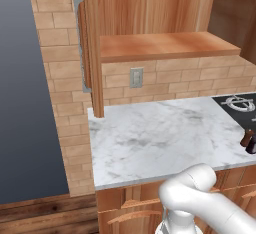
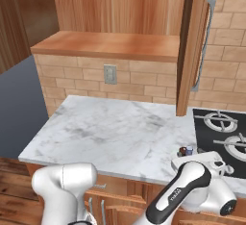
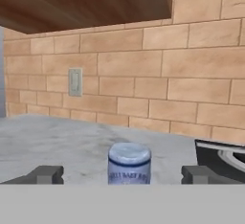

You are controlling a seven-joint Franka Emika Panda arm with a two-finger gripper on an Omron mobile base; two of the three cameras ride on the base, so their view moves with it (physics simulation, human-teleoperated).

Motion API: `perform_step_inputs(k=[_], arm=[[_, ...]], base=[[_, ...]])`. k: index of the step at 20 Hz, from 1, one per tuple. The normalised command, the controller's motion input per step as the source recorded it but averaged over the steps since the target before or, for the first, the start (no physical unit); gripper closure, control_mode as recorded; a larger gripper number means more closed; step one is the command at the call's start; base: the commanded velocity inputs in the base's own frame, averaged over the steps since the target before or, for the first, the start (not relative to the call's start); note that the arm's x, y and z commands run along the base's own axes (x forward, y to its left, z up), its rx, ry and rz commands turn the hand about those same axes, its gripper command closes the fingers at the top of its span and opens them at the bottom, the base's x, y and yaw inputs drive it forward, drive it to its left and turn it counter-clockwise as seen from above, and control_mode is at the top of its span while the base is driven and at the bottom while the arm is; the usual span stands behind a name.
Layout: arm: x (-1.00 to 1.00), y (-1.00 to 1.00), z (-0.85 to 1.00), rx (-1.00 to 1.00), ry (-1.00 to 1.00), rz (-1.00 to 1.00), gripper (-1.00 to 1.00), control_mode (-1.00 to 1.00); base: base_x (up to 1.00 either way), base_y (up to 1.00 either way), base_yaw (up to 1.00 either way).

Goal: Take 2 condiments from the cabinet and move them on the counter near the stove.Make sure the condiments are lined up with each other, next to each other.

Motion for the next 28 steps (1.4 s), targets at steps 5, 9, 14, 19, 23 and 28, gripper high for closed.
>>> perform_step_inputs(k=[5,9,14,19,23,28], arm=[[-0.23,0.0,0.27,0.0,-0.05,0.0,-1.0,-1.0],[-0.3,0.0,0.24,0.0,-0.01,0.0,-1.0,-1.0],[-0.46,0.22,0.1,0.0,0.0,0.0,-1.0,-1.0],[-0.32,0.64,0.15,0.0,0.0,-0.04,-1.0,-1.0],[-0.16,0.71,0.46,0.0,0.0,-0.11,-1.0,-1.0],[-0.15,0.73,0.5,-0.03,0.0,-0.16,-1.0,-1.0]], base=[[0.0,0.0,0.0],[0.0,0.0,0.0],[0.0,0.0,0.0],[0.0,0.0,0.0],[0.0,0.0,0.0],[0.0,0.0,0.0]])
